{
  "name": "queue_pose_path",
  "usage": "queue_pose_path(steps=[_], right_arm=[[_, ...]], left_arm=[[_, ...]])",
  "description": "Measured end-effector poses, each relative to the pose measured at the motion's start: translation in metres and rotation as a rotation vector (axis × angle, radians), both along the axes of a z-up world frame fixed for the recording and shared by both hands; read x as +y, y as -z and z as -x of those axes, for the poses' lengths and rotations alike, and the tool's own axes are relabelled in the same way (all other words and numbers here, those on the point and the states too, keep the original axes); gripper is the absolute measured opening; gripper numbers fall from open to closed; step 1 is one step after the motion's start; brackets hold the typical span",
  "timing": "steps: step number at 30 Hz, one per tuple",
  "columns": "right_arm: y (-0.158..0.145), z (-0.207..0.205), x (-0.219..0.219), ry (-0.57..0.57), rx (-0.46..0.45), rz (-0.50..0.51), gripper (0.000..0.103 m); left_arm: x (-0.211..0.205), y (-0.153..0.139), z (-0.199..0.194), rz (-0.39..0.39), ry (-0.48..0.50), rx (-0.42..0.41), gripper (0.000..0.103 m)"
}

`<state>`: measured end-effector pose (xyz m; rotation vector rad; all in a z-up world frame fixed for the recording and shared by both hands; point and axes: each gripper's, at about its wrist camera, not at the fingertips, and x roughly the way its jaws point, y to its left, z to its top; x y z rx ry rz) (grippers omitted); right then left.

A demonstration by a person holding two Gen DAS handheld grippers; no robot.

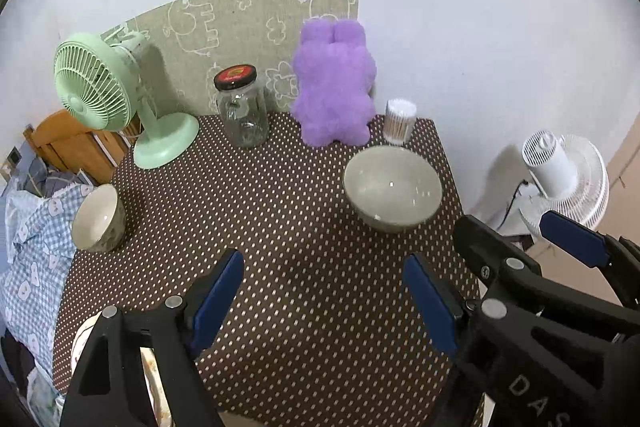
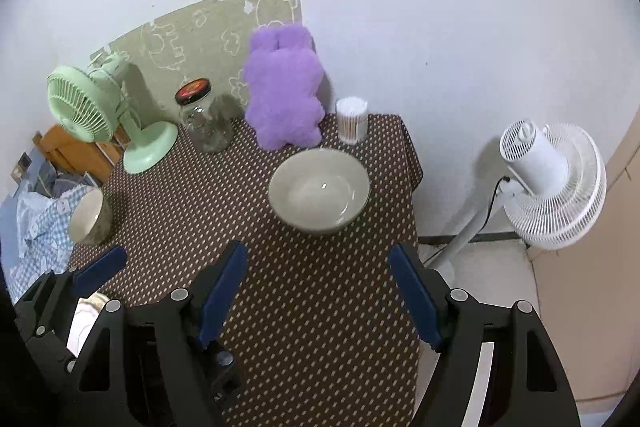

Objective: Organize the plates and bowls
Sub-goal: 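Move the left gripper to the bowl by the purple bear and grasp its rim, then lift the second grey bowl off the table with the left gripper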

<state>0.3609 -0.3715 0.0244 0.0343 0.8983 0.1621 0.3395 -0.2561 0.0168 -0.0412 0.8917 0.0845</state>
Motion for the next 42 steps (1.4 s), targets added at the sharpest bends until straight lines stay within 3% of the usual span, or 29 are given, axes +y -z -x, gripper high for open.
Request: queue_pose_path(steps=[15, 24, 32, 36, 41, 42], right_arm=[[0.025, -0.085, -0.015, -0.009, 0.007, -0.02, 0.077], [0.06, -0.127, -0.015, -0.013, 0.022, 0.005, 0.077], [0.096, -0.154, -0.017, 0.004, 0.07, -0.011, 0.077], [0.111, -0.164, -0.015, -0.004, 0.103, -0.019, 0.065], [0.125, -0.173, -0.014, -0.004, 0.125, -0.022, 0.06], [0.127, -0.175, -0.013, -0.005, 0.134, -0.023, 0.055]], left_arm=[[-0.008, 0.022, -0.071, -0.004, -0.059, -0.013, 0.08], [-0.007, 0.052, -0.115, -0.032, -0.057, 0.028, 0.072], [-0.01, 0.087, -0.147, -0.033, -0.035, 0.073, 0.054], [-0.009, 0.101, -0.157, -0.026, -0.028, 0.096, 0.043], [-0.01, 0.117, -0.163, -0.015, -0.025, 0.132, 0.035], [-0.01, 0.119, -0.164, -0.019, -0.028, 0.135, 0.034]])
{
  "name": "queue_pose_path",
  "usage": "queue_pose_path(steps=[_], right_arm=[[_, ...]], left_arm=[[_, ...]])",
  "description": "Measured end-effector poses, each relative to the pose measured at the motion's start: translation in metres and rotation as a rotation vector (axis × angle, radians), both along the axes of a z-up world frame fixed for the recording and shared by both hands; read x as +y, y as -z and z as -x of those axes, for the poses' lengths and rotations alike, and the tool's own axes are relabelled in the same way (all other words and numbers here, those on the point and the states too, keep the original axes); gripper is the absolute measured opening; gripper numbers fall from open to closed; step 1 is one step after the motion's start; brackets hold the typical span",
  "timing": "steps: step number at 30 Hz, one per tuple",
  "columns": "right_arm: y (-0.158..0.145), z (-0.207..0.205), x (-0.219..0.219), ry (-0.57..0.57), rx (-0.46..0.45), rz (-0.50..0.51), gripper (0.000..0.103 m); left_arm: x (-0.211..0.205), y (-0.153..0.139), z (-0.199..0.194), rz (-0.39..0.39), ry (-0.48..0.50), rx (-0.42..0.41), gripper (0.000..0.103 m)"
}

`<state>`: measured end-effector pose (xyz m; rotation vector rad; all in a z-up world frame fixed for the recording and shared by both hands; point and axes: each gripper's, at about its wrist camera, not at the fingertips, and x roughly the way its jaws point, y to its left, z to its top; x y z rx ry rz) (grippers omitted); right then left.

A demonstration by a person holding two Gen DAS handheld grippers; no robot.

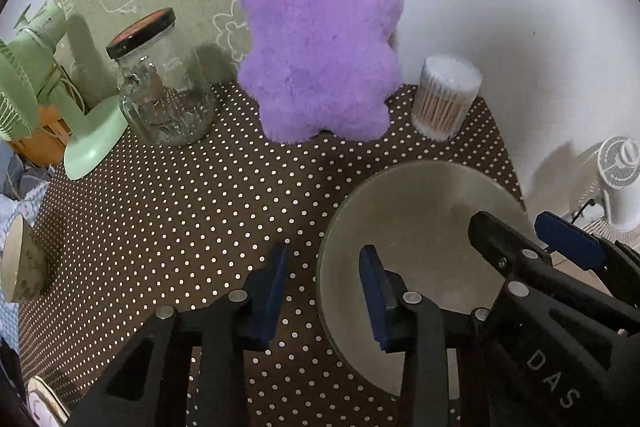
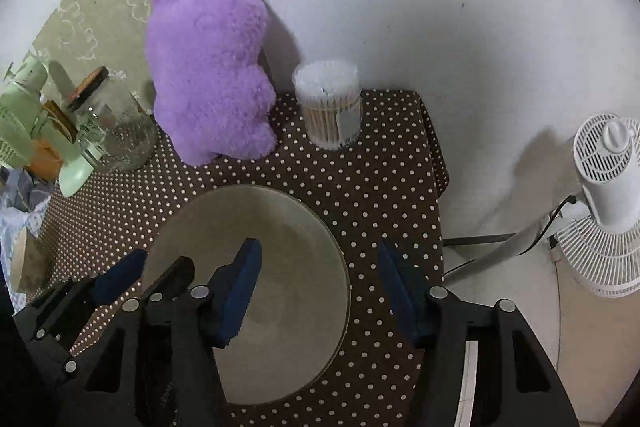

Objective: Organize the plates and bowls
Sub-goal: 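Lift the second grey bowl off the table with the left gripper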

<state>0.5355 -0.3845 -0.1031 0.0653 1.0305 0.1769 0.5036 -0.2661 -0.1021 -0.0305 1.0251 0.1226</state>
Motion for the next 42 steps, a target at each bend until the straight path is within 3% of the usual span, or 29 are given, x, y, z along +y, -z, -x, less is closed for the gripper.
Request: queue_pose_path(steps=[7, 9, 26, 42], right_arm=[[0.013, -0.004, 0.002, -0.002, 0.036, 0.0, 0.038], [0.015, -0.007, 0.003, -0.01, 0.044, -0.008, 0.034], [0.003, 0.014, 0.005, -0.006, 0.047, 0.009, 0.034], [-0.038, 0.078, 0.009, 0.025, 0.023, 0.031, 0.034]], left_arm=[[-0.005, 0.013, -0.008, 0.012, 0.02, 0.029, 0.019], [-0.007, 0.013, -0.008, 0.002, 0.021, 0.023, 0.019], [-0.014, 0.003, 0.011, -0.015, 0.03, 0.037, 0.019], [-0.003, -0.034, 0.073, 0.01, 0.055, 0.011, 0.019]])
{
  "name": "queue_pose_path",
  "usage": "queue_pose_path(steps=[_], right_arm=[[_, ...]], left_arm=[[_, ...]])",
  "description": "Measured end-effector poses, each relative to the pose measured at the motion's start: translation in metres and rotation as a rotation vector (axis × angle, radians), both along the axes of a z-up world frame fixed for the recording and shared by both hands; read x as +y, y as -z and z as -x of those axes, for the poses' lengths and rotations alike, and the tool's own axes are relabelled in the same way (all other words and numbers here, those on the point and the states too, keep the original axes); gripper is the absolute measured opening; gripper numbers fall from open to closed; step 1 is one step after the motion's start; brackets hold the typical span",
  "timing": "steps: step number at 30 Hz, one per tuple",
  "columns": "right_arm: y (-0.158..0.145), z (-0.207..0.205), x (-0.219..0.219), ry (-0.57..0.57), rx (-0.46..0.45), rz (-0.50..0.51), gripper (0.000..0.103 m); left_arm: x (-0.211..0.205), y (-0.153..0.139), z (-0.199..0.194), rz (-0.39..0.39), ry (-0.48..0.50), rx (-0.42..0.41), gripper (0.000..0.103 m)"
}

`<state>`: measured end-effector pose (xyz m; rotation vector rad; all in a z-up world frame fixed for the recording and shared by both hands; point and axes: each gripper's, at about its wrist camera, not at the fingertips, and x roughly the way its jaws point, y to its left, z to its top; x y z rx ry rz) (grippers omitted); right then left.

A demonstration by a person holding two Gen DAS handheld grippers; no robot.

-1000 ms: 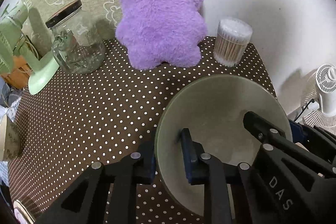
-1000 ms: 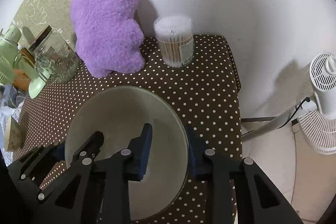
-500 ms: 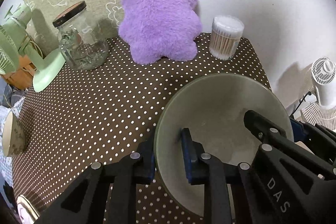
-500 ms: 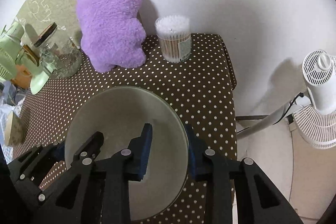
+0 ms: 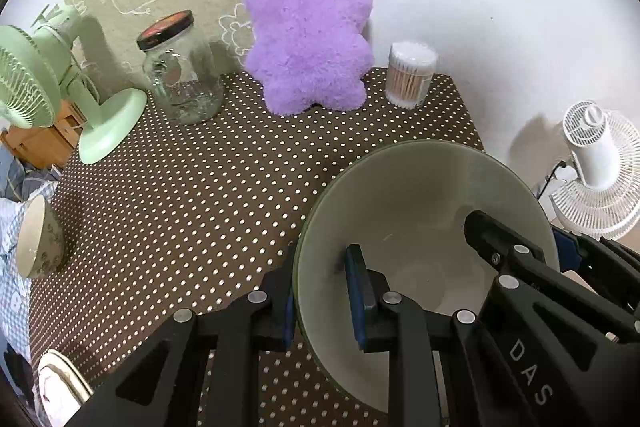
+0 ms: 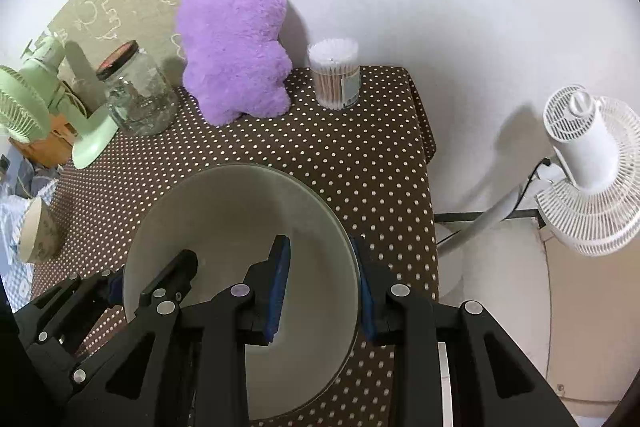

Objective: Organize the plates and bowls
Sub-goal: 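Lift the second grey bowl off the table with the left gripper, then carry the second bowl toward the plate stack and first bowl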

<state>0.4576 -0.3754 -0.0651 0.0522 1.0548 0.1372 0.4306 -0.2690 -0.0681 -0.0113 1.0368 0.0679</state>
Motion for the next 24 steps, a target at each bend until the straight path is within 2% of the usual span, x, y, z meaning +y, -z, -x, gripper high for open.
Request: queue_pose_path(steps=[15, 24], right_arm=[[-0.047, 0.078, 0.024, 0.066, -0.05, 0.03, 0.034], [-0.058, 0.127, 0.054, 0.075, -0.048, 0.041, 0.034]], left_arm=[[0.02, -0.04, 0.065, 0.014, 0.077, -0.052, 0.019], [0.049, -0.05, 0.108, 0.024, 0.089, -0.05, 0.019]])
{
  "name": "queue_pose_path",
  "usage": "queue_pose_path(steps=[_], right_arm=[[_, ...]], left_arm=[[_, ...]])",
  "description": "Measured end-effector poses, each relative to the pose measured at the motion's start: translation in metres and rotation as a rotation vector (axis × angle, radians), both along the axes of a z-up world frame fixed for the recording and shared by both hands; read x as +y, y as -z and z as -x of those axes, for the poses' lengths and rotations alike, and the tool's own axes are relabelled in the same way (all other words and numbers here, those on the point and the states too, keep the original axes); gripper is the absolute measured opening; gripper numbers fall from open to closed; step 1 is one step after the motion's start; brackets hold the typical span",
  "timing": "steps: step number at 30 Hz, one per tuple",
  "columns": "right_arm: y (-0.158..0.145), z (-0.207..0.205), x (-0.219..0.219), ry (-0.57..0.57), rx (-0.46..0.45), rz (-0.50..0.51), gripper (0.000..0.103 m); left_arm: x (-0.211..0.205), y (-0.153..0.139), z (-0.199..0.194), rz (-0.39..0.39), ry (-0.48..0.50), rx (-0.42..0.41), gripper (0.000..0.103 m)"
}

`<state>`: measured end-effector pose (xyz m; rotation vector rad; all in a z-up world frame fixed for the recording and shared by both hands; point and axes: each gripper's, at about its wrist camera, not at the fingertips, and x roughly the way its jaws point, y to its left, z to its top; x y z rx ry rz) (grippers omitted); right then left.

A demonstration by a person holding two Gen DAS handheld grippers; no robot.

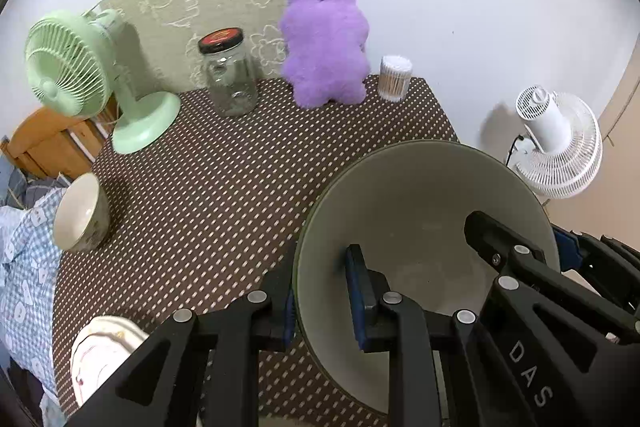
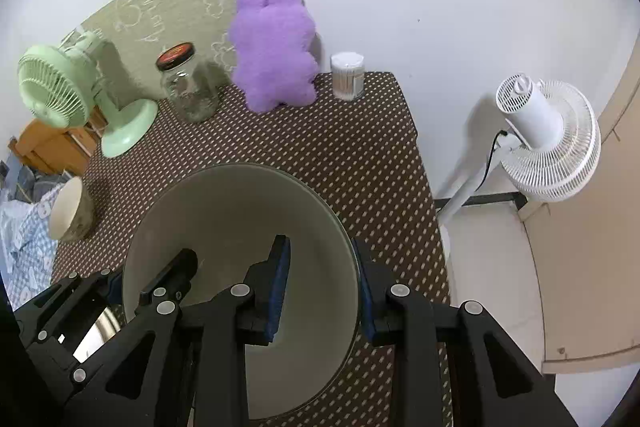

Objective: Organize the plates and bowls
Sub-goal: 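Carry the second bowl toward the plate stack and first bowl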

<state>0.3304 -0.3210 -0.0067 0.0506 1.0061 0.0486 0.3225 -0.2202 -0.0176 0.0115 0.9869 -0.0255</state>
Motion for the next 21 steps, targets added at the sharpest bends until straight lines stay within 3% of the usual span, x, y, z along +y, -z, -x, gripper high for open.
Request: queue_pose_path(steps=[13, 21], right_arm=[[-0.001, 0.061, 0.042, 0.011, 0.011, 0.013, 0.034], [0.015, 0.096, 0.065, 0.02, 0.043, 0.013, 0.034]], left_arm=[[0.04, 0.001, 0.059, 0.005, 0.019, 0.008, 0.019], [0.06, 0.017, 0.09, 0.001, 0.032, 0.036, 0.019]])
